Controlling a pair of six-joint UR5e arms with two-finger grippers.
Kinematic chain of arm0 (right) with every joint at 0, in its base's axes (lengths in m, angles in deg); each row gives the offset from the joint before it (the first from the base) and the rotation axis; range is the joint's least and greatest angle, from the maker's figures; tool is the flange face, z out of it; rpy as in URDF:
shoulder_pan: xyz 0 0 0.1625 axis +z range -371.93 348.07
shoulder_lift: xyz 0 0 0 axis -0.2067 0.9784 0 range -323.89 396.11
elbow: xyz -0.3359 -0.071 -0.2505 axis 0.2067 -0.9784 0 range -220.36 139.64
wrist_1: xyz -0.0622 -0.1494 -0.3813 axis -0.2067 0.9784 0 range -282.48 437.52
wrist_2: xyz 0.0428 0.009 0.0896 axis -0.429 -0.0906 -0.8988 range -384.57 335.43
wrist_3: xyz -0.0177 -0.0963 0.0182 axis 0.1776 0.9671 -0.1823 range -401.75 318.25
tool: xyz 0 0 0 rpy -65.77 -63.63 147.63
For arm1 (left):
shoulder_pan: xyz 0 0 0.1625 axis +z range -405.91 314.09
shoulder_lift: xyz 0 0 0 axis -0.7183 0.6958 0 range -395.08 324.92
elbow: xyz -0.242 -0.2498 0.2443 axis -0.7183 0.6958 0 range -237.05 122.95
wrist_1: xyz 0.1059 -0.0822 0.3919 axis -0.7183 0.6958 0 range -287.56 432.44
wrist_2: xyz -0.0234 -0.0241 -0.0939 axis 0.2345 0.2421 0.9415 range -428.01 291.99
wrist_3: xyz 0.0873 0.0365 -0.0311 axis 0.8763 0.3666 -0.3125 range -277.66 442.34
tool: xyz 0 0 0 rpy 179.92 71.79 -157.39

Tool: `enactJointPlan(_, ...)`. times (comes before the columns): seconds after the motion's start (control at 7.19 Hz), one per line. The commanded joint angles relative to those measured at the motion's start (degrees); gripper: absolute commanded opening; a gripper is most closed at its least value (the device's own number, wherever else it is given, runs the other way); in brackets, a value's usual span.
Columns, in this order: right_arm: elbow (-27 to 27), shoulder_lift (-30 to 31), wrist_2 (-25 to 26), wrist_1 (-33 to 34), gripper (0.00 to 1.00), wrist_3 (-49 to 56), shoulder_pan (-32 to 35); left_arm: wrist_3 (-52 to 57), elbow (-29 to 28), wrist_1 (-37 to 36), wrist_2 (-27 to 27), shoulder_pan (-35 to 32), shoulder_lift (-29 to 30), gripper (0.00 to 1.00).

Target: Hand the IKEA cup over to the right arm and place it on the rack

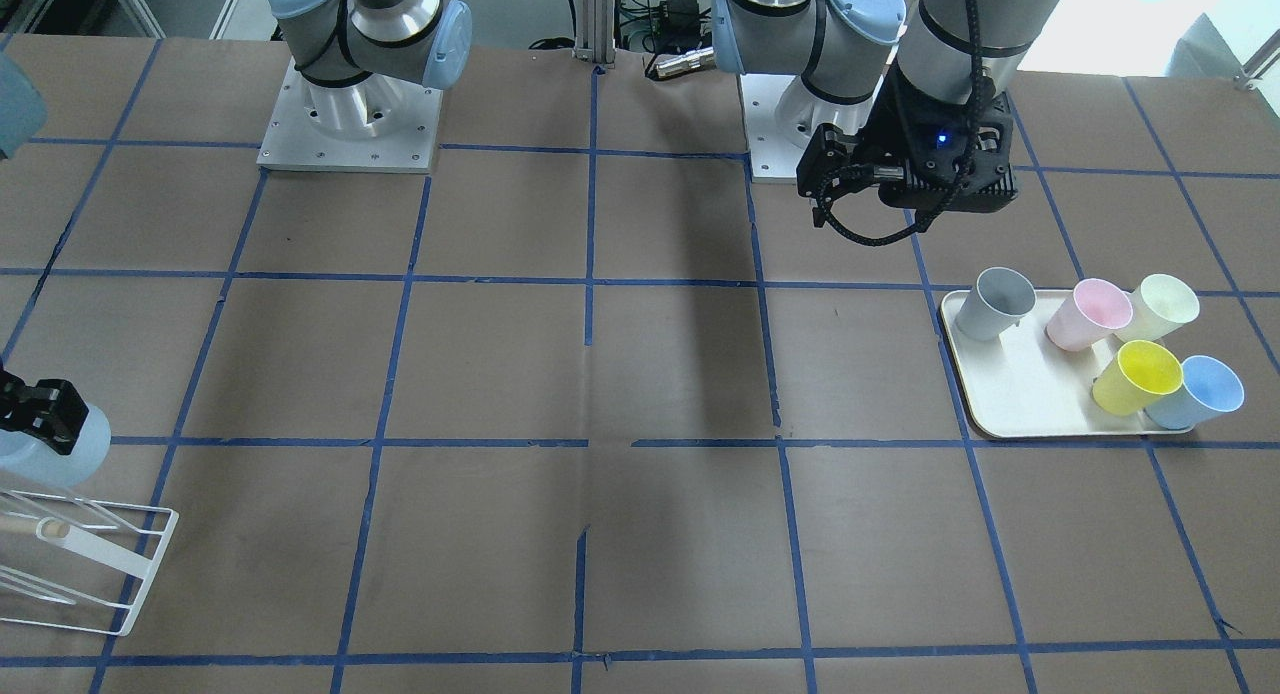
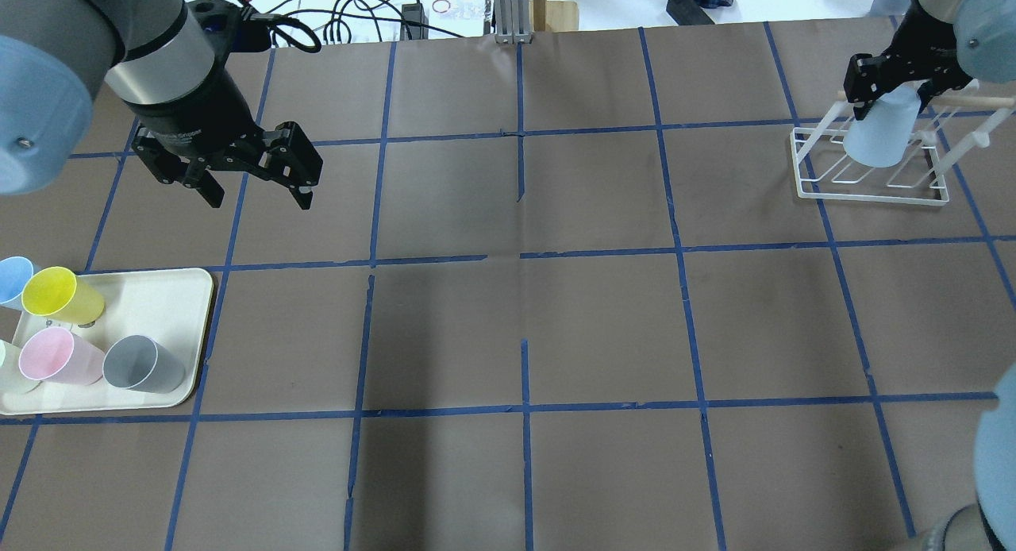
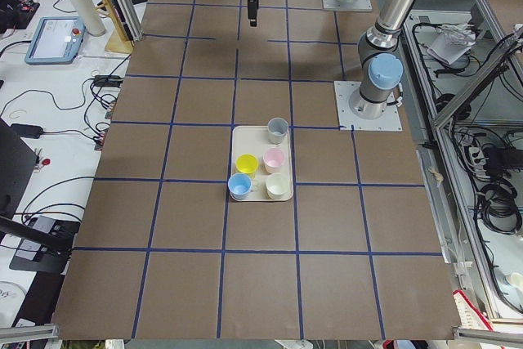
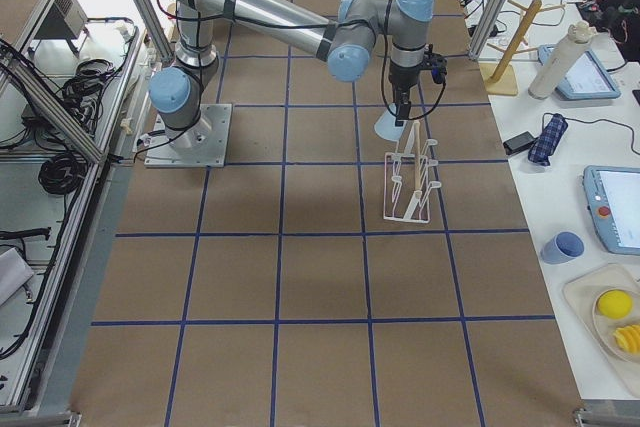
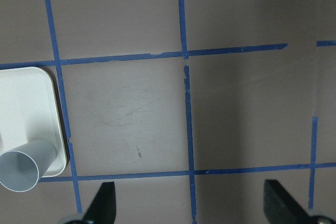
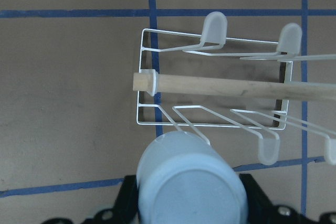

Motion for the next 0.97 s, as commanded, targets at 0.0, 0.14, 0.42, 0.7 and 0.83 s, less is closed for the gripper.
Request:
enactJointPlan(0.0,0.20,-0.13,-0.10,0.07,0.41,0.07,-1.32,-0.30,0.81,-0.38,0.07,0.09,-0.54,1.00)
enactJointPlan(0.14,0.11,-1.00,-0.10,0.42,0.41,0.07,-1.32,-0.39,0.81,-0.38,0.07,0.09,-0.54,1.00)
enactJointPlan(0.42,0.20,-2.06,-0.10,1.29,0.43,0.07,-1.41,-0.31,0.81,-1.78,0.07,0.18,-0.54,1.00)
enactJointPlan(0.7,0.11,-2.77,-0.45,2.00,0.48,-0.02,-1.32,-0.48,0.81,-1.78,0.07,0.09,-0.54,1.00)
enactJointPlan(0.83,0.11,-3.29,-0.45,2.09,0.55,0.07,-1.32,-0.48,0.81,-1.78,0.16,0.09,-0.54,1.00)
